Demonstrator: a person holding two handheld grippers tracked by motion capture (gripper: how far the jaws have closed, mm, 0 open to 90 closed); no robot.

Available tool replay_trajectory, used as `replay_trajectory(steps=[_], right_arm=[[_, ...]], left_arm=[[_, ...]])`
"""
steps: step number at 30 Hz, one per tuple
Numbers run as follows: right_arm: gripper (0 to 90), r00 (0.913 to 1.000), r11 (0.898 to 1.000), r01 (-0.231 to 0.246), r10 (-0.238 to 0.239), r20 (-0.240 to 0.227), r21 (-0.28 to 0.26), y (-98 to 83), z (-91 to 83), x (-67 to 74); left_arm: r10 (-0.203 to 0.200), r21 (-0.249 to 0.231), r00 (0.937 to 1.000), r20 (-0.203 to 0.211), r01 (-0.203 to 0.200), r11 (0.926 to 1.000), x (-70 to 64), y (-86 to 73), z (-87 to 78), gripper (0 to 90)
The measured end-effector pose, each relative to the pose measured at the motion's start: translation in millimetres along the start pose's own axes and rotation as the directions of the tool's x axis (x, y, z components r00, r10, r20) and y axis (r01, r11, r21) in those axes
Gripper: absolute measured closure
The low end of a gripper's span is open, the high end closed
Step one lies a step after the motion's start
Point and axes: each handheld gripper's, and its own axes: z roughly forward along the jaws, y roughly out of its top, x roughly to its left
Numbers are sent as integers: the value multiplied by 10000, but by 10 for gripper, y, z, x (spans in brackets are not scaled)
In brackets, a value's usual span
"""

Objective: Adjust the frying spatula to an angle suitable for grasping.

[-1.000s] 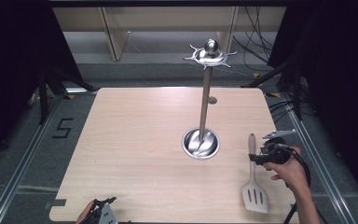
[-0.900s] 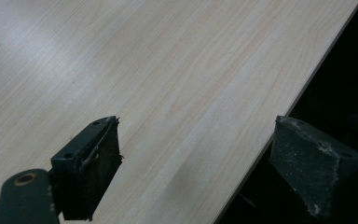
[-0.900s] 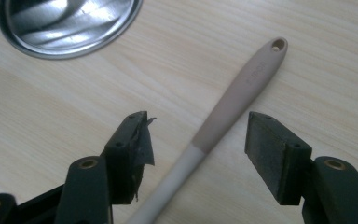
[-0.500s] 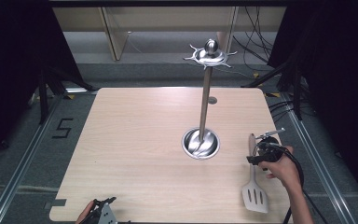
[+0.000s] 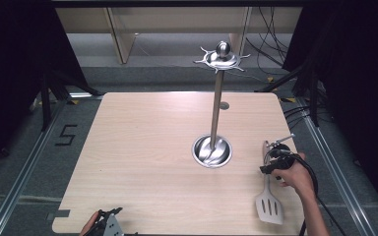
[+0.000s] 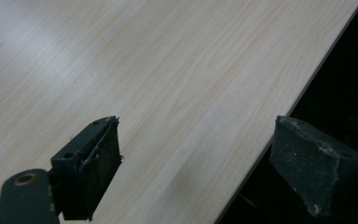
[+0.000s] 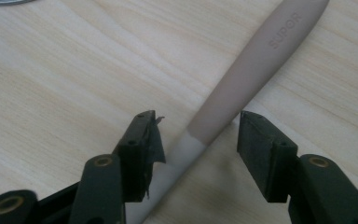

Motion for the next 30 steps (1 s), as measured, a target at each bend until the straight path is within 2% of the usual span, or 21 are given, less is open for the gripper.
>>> replay_trajectory(steps=[2, 3, 6, 7, 9, 11, 14, 15, 17, 18, 20, 21, 22, 24, 25, 26, 27, 30], right_arm=[[495, 9998, 10000, 33, -33, -174, 10, 4, 5, -13], [498, 9996, 9993, -201, 206, -168, 331, 6, 6, 2], [503, 9999, 9993, -34, 40, -159, 361, 14, 33, -15], [524, 9995, 9981, -295, 301, -114, 542, 27, 33, 10], [527, 9995, 9973, -307, 313, -77, 662, 39, 35, 14], [542, 10000, 9961, 91, -89, -22, 881, 82, 46, 16], [553, 9999, 9940, 26, -9, -158, 1091, 120, 45, 24], [563, 9984, 9890, 557, -545, -124, 1373, 160, 65, -5], [569, 9988, 9899, 480, -462, -164, 1337, 174, 76, 3], [579, 9995, 9894, 280, -255, -191, 1423, 192, 67, 22], [614, 9994, 9901, 212, -169, -317, 1389, 242, 89, 18], [620, 9995, 9881, 269, -243, -187, 1515, 259, 103, 8], [624, 9995, 9872, 186, -145, -274, 1585, 280, 99, 21], [628, 9993, 9862, 211, -157, -339, 1644, 291, 101, 13], [651, 9989, 9861, 184, -111, -448, 1648, 313, 119, -46], [651, 9989, 9861, 184, -111, -448, 1648, 313, 119, -46], [662, 9990, 9811, 55, 31, -442, 1935, 341, 115, -70], [673, 9991, 9814, 9, 75, -427, 1921, 369, 125, -58]], left_arm=[[20, 7, 10000, 13, -20, 10000, -1, 1, -2, 151], [34, 30, 9999, -99, -33, 10000, -3, 3, -15, 151], [27, 28, 10000, -82, -27, 10000, -2, 4, -15, 151], [12, 16, 10000, -81, -12, 10000, -2, 4, -14, 151], [32, 32, 10000, -88, -32, 10000, -4, 6, -15, 151], [4, 7, 10000, -35, -4, 10000, -10, 8, -8, 151], [-178, -164, 9997, -170, 176, 9997, -22, 5, 7, 151], [25, 53, 9999, -97, -24, 10000, -9, 7, -12, 151], [34, 51, 9998, -200, -33, 10000, -10, 6, -6, 151], [0, 0, 9998, -221, 0, 10000, -11, 4, 3, 151], [39, 79, 10000, -71, -38, 10000, -9, 8, -7, 151], [39, 79, 10000, -71, -38, 10000, -9, 8, -7, 151], [-137, -119, 9994, -309, 134, 9998, -26, 6, 17, 151], [-192, -169, 9994, -291, 187, 9997, -32, 6, 22, 151], [19, 31, 9998, -207, -18, 10000, -15, 8, 4, 151], [19, 31, 9998, -207, -18, 10000, -15, 8, 4, 151], [37, 75, 10000, -73, -36, 10000, -9, 9, -6, 151], [28, 71, 10000, -88, -27, 10000, -4, 9, -6, 151]])
